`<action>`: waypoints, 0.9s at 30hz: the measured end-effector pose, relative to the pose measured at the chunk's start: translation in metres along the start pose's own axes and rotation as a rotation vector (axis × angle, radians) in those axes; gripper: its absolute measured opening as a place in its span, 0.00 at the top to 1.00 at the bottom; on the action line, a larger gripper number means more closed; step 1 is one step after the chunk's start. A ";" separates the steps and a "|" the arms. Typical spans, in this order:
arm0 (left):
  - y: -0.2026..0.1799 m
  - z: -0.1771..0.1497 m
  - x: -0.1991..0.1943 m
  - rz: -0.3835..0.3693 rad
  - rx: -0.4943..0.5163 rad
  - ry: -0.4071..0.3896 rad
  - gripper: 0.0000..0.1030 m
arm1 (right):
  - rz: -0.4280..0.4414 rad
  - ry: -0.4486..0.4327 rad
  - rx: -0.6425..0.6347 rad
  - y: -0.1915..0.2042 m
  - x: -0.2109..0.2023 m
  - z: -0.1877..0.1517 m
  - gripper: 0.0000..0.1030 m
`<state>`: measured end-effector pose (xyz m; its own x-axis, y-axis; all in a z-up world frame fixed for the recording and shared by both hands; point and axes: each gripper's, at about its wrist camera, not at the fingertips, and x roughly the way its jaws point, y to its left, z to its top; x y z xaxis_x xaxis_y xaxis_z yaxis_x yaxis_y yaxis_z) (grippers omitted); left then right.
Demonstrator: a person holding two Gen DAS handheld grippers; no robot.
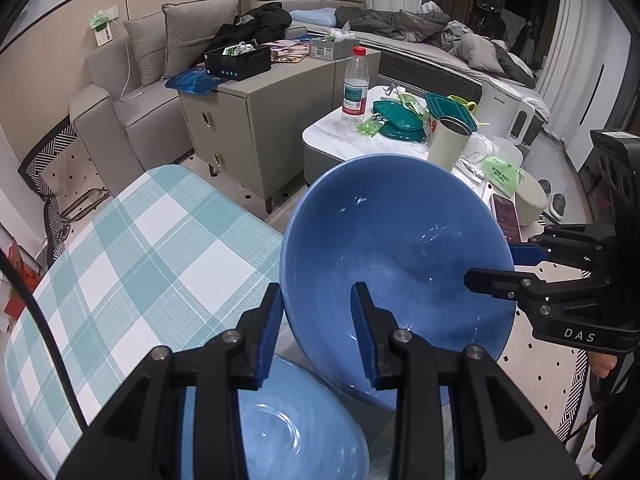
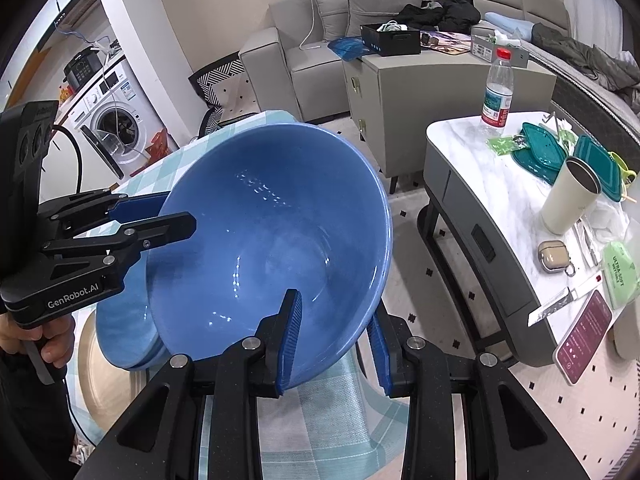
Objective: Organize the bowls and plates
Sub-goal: 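Carry the gripped blue bowl with both tools over the stacked bowls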
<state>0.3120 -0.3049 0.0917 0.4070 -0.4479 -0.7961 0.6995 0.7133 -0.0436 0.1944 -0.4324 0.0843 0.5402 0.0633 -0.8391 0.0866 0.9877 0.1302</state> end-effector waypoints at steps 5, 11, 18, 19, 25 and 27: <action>0.003 0.000 -0.008 0.006 -0.008 -0.017 0.68 | 0.000 -0.012 -0.016 0.007 -0.006 0.004 0.68; 0.008 -0.001 -0.019 0.013 -0.017 -0.035 0.68 | 0.000 -0.028 -0.035 0.017 -0.013 0.009 0.68; 0.016 -0.005 -0.033 0.027 -0.033 -0.054 0.68 | 0.007 -0.040 -0.065 0.031 -0.018 0.013 0.68; 0.018 -0.006 -0.035 0.030 -0.036 -0.056 0.68 | 0.009 -0.041 -0.070 0.033 -0.019 0.014 0.68; 0.028 -0.013 -0.046 0.048 -0.055 -0.069 0.68 | 0.021 -0.051 -0.096 0.049 -0.020 0.018 0.68; 0.031 -0.015 -0.050 0.053 -0.061 -0.073 0.68 | 0.023 -0.056 -0.104 0.053 -0.021 0.019 0.68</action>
<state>0.3045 -0.2519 0.1208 0.4860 -0.4455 -0.7519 0.6396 0.7676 -0.0414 0.2040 -0.3838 0.1189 0.5868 0.0814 -0.8056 -0.0127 0.9957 0.0914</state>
